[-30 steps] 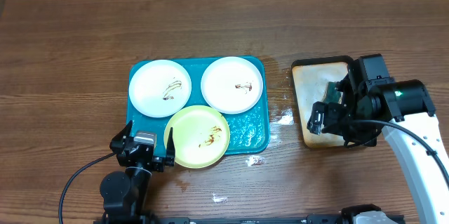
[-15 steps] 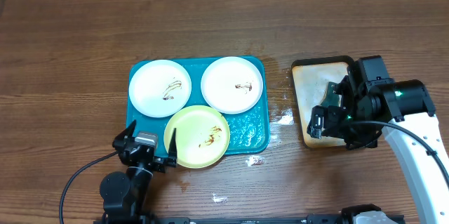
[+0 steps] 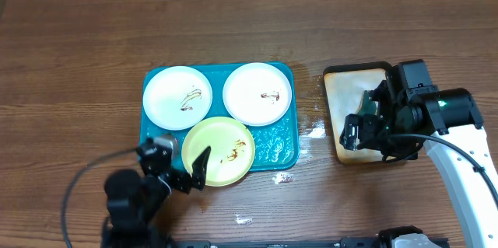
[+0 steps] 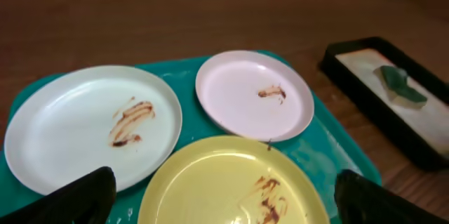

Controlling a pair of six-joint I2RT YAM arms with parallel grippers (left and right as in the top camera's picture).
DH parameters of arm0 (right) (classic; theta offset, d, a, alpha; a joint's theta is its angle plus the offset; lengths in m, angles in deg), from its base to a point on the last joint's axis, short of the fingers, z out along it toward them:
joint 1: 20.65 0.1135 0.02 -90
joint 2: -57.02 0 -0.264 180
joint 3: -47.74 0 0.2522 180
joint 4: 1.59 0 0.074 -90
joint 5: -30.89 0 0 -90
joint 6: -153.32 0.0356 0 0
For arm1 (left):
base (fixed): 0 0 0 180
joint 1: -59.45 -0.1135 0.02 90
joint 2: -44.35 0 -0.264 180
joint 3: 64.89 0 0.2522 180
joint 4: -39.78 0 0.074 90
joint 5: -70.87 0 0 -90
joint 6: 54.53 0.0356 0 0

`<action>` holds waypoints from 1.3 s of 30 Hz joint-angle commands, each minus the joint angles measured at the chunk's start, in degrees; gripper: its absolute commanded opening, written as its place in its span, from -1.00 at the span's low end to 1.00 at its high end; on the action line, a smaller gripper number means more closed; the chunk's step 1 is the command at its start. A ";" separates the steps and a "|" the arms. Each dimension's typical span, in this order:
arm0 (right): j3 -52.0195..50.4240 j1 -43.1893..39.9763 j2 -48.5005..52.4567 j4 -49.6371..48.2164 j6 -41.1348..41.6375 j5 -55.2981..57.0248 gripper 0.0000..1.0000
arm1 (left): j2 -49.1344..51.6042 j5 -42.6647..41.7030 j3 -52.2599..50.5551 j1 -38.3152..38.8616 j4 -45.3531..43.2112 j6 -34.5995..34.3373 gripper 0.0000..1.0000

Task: Clean dirty plates on tray and stack at the side
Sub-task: 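Move the right gripper over the sponge on the baking tray, then lower the right gripper and grasp the green-and-yellow sponge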

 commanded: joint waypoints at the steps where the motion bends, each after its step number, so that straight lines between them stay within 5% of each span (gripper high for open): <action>1: 1.68 0.02 -0.15 -0.68 -0.37 -0.57 1.00 | 11.21 -1.29 12.98 -0.20 3.15 -0.68 1.00; 11: 1.90 0.00 -0.13 -6.60 -0.09 -0.76 1.00 | 46.45 -3.65 56.22 0.96 39.34 -1.60 1.00; 14: 3.85 -0.42 0.63 -6.84 0.28 -0.74 1.00 | 51.58 -8.90 61.83 0.94 44.02 -5.07 1.00; 18: 10.54 -1.25 4.20 -2.86 0.28 1.79 1.00 | 54.58 -13.18 62.79 0.94 46.69 -6.23 1.00; 25: 28.17 -3.19 17.77 14.43 4.26 9.88 1.00 | 55.25 -6.27 62.79 1.36 49.07 -5.90 1.00; 39: 30.38 -3.54 24.87 8.48 4.61 11.43 1.00 | 55.28 -2.99 62.77 1.31 50.80 -2.21 1.00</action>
